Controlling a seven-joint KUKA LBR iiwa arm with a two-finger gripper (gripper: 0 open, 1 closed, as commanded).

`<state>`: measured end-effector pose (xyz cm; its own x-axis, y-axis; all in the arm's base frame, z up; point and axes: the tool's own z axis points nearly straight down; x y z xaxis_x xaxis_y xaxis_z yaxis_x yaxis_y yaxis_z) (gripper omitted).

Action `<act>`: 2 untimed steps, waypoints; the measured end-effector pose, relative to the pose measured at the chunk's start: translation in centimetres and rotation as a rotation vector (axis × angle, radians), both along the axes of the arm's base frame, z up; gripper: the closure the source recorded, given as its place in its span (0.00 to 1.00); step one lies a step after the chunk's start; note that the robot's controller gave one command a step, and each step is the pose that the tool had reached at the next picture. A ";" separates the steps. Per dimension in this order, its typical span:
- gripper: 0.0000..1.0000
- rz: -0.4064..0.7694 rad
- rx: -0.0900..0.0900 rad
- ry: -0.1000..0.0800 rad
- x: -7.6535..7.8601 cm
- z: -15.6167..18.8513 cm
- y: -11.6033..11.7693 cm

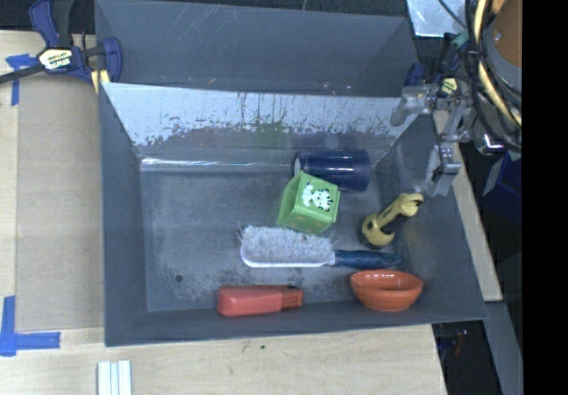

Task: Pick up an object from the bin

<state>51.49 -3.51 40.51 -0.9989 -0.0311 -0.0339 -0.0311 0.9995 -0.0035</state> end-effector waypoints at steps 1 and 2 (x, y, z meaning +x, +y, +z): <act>0.00 -0.045 0.002 0.032 -1.8 -0.8 -2.1; 0.00 0.009 0.000 0.003 1.1 6.6 1.1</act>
Offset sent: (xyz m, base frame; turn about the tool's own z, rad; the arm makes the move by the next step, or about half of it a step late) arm 0.0101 0.0108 0.0649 -0.0084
